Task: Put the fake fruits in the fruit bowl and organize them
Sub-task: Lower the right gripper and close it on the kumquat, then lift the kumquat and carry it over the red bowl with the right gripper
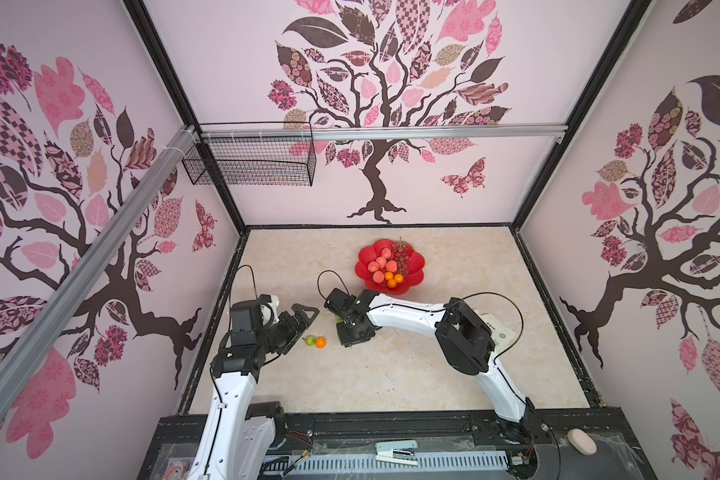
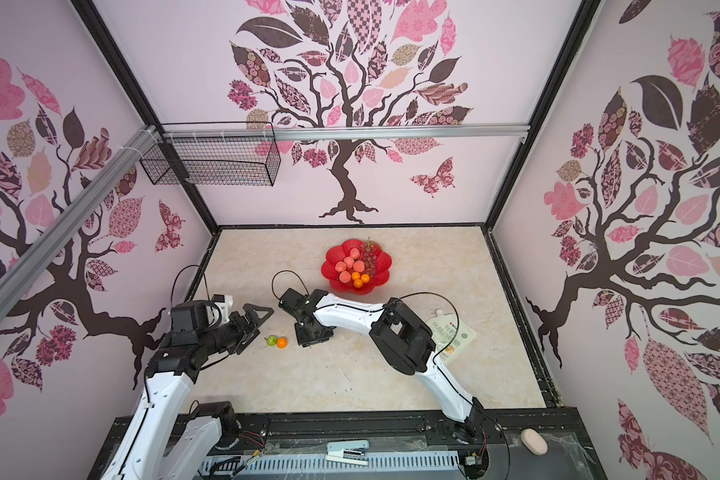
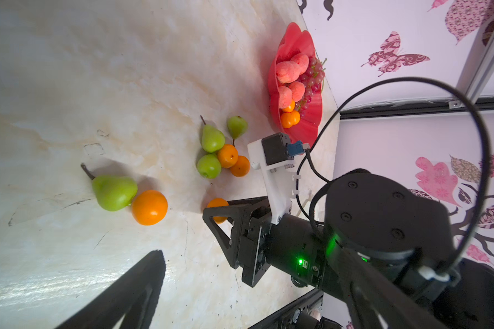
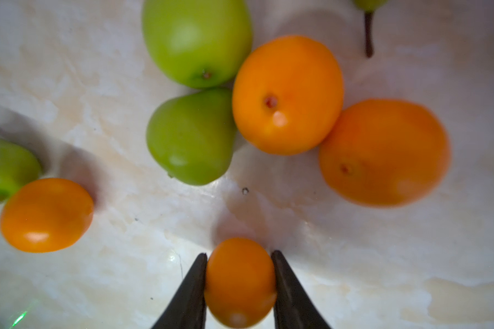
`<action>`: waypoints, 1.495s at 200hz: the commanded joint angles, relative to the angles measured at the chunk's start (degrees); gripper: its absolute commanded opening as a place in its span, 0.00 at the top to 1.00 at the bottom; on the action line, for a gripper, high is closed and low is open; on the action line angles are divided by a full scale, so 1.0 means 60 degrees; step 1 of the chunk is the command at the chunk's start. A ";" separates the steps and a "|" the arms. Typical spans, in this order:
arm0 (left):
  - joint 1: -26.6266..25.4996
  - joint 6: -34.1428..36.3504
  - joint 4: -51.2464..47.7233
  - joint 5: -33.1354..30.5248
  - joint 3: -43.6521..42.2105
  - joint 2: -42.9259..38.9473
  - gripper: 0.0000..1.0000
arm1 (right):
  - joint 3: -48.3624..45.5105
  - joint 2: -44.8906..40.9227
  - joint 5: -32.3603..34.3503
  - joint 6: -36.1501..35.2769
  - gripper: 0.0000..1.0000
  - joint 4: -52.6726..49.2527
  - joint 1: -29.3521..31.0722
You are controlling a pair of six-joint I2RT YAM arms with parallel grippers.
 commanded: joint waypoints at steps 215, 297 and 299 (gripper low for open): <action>-0.5248 0.0203 0.3361 -0.2252 0.2188 0.4608 0.02 | -0.2221 -0.3613 0.0451 -0.1042 0.67 -0.0131 -0.3351; -0.5945 0.0112 0.3756 -0.2825 0.3442 0.6160 0.02 | -0.0788 -0.2398 0.0993 -0.2382 0.67 -0.0531 -0.4252; -0.5936 0.0114 0.3756 -0.2833 0.3476 0.6201 0.01 | -0.0749 -0.2363 0.0989 -0.2414 0.67 -0.0532 -0.4268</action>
